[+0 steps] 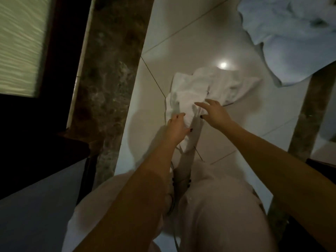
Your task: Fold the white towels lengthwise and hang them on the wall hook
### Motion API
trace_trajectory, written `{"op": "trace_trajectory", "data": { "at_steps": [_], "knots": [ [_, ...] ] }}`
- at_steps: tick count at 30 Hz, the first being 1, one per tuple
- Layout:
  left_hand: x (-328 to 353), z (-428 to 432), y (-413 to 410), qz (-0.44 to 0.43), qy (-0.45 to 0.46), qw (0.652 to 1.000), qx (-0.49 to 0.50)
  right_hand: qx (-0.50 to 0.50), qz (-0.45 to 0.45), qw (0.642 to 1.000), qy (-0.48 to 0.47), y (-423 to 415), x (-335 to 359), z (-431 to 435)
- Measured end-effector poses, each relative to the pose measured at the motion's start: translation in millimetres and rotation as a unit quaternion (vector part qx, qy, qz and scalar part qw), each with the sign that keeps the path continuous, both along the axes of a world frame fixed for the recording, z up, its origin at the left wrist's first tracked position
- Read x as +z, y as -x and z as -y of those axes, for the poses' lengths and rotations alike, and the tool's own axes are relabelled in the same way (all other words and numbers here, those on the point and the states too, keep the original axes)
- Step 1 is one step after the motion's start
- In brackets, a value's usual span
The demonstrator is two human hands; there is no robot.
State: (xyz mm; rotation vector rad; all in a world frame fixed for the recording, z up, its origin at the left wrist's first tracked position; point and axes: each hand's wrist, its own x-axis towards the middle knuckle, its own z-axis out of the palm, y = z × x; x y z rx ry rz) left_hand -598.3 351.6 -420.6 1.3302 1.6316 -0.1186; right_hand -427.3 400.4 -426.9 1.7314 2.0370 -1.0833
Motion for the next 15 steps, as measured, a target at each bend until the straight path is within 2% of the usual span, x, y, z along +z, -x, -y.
{"op": "trace_trajectory", "data": {
  "at_steps": [4,7,11,15],
  "knots": [
    [-36.7,-3.5,-10.1,0.022,-0.004,0.999,0.045,0.027,-0.032,0.999,-0.013,-2.8,-35.6,-20.3],
    [-38.0,-3.4,-11.3,0.052,-0.026,0.994,0.097,0.039,-0.038,0.998,-0.030,4.9,-35.7,-26.6],
    [0.6,-9.4,-10.5,0.099,0.032,0.978,0.181,0.068,-0.030,0.997,-0.017,14.6,3.1,-23.6],
    [80.1,-32.8,-5.1,0.199,0.030,0.940,0.274,0.033,-0.106,0.992,0.053,17.8,68.1,-16.4]
  ]
}}
